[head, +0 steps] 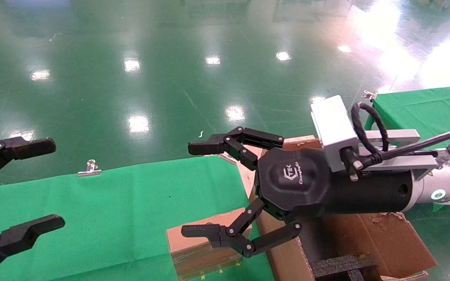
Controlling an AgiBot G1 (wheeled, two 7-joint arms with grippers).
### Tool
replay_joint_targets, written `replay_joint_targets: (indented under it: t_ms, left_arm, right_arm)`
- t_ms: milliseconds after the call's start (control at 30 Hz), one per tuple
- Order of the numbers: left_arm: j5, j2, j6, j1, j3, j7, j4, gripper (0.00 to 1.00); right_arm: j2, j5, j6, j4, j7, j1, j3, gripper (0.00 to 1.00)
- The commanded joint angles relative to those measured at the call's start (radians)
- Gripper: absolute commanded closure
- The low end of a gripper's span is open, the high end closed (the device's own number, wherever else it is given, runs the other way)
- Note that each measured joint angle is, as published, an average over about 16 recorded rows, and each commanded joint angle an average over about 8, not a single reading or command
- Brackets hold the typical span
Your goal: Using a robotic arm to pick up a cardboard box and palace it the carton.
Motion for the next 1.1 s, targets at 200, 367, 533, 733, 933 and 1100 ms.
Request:
replay_joint_targets:
  t_ms: [200, 367, 533, 733, 933, 1100]
  left_arm:
    - [0.000, 0.000, 0.000, 0.000, 0.000, 0.000, 0.000, 0.00]
    - [0.000, 0.000, 0.000, 0.000, 0.000, 0.000, 0.000, 0.00]
    - [0.000, 0.000, 0.000, 0.000, 0.000, 0.000, 0.000, 0.47]
    - [0.000, 0.000, 0.000, 0.000, 0.000, 0.000, 0.000, 1.00]
    - [0.000, 0.000, 0.000, 0.000, 0.000, 0.000, 0.000, 1.00]
    - [0.000, 0.000, 0.000, 0.000, 0.000, 0.000, 0.000, 1.00]
  right_arm:
    - [0.000, 0.000, 0.000, 0.000, 0.000, 0.000, 0.000, 0.00]
    - [0.000, 0.000, 0.000, 0.000, 0.000, 0.000, 0.000, 0.00]
    - [0.000, 0.000, 0.000, 0.000, 0.000, 0.000, 0.000, 0.00]
    - [0.000, 0.000, 0.000, 0.000, 0.000, 0.000, 0.000, 0.00]
    - [0.000, -0.002, -0.001, -0.001, 0.003, 0.000, -0.002, 0.00]
    - [-0.001, -0.045, -0.010, -0.007, 0.022, 0.020, -0.029, 0.00]
